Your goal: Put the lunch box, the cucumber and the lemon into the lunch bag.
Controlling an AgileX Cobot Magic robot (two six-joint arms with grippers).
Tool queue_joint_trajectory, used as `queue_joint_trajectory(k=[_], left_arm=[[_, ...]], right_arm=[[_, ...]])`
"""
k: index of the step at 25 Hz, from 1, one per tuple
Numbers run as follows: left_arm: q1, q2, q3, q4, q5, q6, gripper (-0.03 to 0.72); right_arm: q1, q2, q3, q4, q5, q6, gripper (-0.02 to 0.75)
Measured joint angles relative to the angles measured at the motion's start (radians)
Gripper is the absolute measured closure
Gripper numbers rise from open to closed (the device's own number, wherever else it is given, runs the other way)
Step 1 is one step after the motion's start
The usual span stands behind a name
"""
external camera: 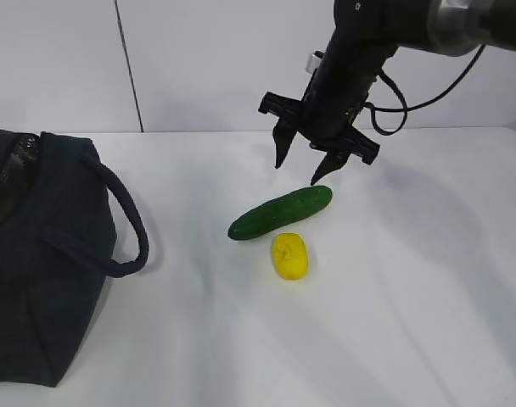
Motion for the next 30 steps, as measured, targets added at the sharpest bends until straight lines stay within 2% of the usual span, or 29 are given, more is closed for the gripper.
queue_joint_trajectory(k=[17,23,30], left_arm=[[0.000,0.000,0.000,0.000,0.000,0.000,0.246],[0.000,0.000,0.000,0.000,0.000,0.000,0.246],[0.000,0.000,0.000,0.000,0.000,0.000,0.246]], right_arm=[[0.000,0.083,0.000,-0.005,-0.050,0.303,0.319],[0.000,0.083,-0.001,-0.066,-0.069,0.371,0.319],[0.000,0.083,-0.001,-0.076,-0.120,0.412,0.319]])
